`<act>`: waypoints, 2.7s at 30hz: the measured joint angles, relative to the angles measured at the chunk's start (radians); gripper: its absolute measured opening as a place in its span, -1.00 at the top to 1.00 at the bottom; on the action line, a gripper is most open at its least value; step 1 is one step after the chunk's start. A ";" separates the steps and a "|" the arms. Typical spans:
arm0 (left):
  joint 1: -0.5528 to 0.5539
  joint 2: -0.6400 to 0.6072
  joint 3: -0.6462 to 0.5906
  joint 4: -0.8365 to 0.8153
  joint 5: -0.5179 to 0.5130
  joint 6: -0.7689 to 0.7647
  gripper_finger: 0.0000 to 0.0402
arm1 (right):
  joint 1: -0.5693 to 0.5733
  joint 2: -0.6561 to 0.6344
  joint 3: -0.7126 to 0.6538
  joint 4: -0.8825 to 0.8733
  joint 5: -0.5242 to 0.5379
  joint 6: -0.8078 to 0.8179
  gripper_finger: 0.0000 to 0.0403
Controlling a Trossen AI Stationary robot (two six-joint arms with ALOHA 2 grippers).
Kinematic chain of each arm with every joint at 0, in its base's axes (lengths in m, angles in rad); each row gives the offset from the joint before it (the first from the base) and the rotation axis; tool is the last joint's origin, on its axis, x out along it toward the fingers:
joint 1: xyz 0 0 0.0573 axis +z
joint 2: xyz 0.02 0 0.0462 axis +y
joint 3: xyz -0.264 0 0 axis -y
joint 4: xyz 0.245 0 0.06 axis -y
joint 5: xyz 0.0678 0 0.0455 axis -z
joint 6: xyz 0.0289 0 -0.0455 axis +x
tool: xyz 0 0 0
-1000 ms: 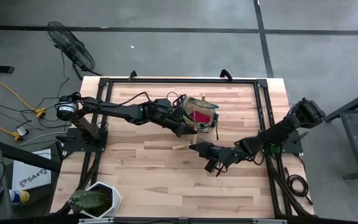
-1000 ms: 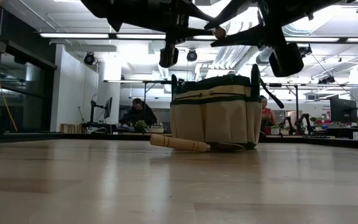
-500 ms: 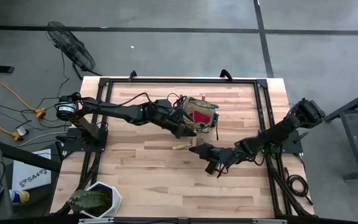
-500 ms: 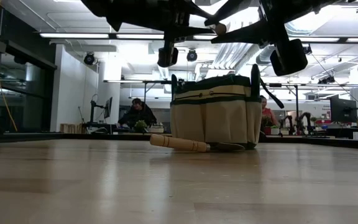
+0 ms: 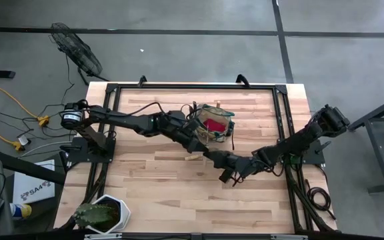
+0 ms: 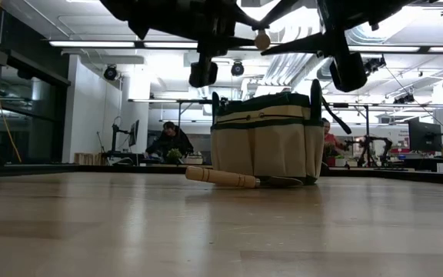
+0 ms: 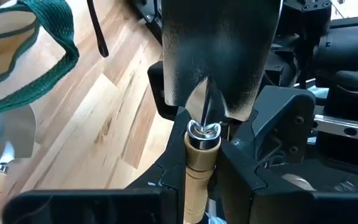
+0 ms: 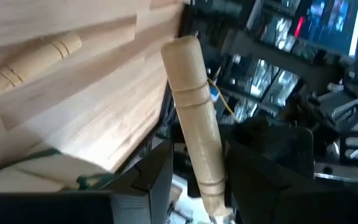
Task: Pick & Place Garden tools in Gardening bag
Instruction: Put the left brown trowel into the gardening bag
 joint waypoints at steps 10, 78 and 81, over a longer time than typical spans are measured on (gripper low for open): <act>0.001 -0.002 0.001 0.019 -0.013 0.004 0.72 | 0.004 0.001 0.000 -0.008 -0.121 -0.014 0.33; 0.001 -0.094 0.003 0.005 -0.083 0.449 0.20 | 0.041 0.000 0.003 0.468 0.535 0.521 0.70; 0.002 -0.134 0.005 -0.014 -0.086 0.506 0.20 | 0.042 0.001 0.019 0.516 0.571 0.576 0.70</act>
